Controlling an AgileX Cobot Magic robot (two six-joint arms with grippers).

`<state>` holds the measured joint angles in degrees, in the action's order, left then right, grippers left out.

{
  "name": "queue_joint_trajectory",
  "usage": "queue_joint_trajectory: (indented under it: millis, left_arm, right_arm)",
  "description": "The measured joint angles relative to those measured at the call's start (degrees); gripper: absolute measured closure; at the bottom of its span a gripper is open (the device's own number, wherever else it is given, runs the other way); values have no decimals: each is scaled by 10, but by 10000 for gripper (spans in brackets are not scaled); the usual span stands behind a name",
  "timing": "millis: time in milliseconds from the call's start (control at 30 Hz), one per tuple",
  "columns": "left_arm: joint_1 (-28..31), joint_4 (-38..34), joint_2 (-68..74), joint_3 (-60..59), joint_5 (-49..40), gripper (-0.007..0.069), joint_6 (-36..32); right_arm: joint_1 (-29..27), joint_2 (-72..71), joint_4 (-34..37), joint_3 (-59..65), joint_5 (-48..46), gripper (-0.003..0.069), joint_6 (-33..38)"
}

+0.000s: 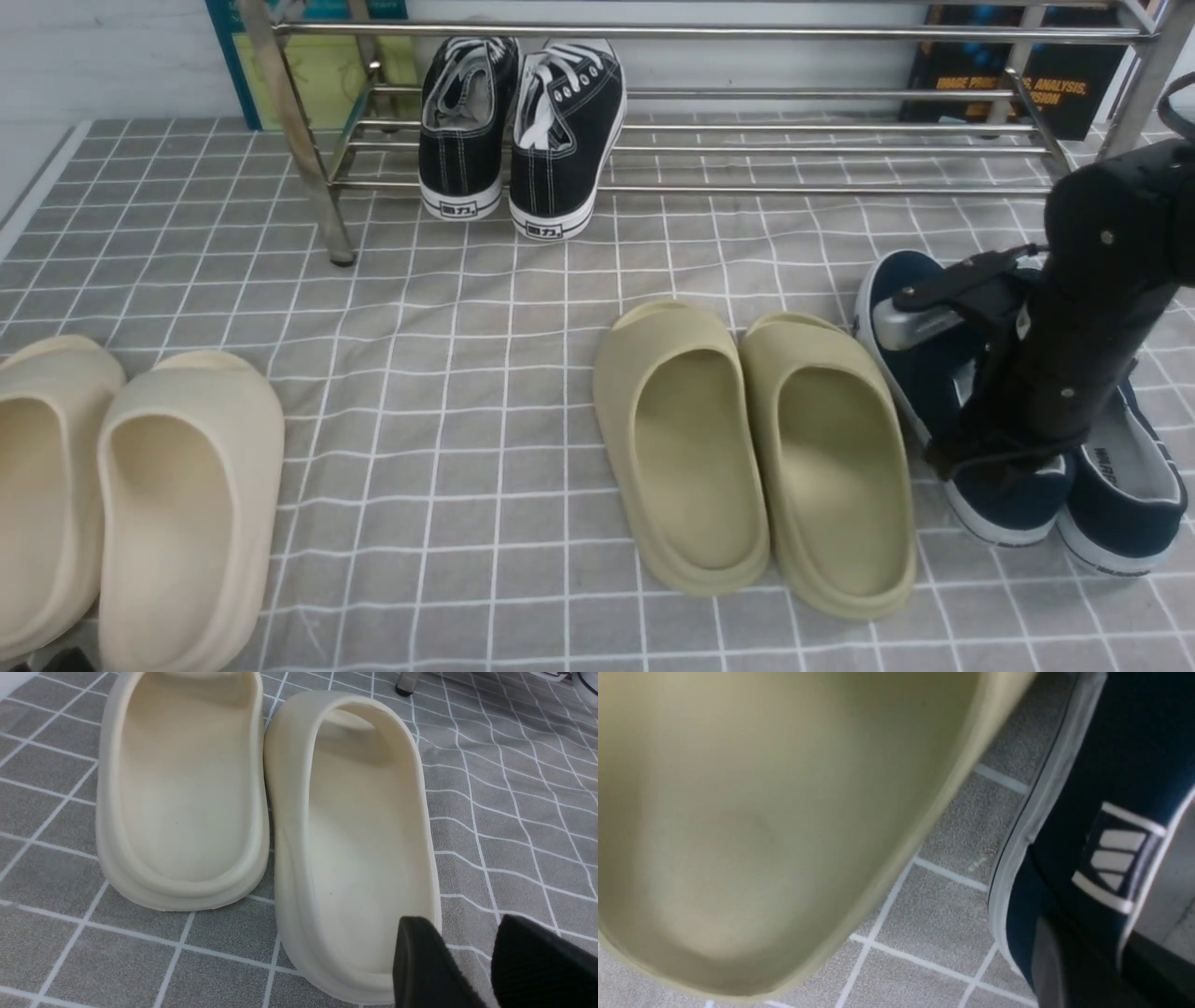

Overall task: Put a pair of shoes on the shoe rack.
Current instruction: Use the right arm to grab the shoe closest to it, then use the right arm to put a shoe into the shoe rack

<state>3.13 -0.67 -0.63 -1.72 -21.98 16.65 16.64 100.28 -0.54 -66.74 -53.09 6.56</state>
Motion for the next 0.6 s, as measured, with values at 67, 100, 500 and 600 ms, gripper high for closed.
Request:
queue_joint_trajectory:
  millis: [67,100,500,600]
  left_arm:
    - [0,-1,0,0,0,386,0]
    - [0,-1,0,0,0,386,0]
    - [0,-2,0,0,0,386,0]
    - [0,-2,0,0,0,386,0]
  right_arm:
    - [0,-13,0,1,-3,610,0]
    - [0,-14,0,1,-4,610,0]
    - [0,-94,37,-110,-150,609,26]
    - [0,-80,44,-136,-156,609,29]
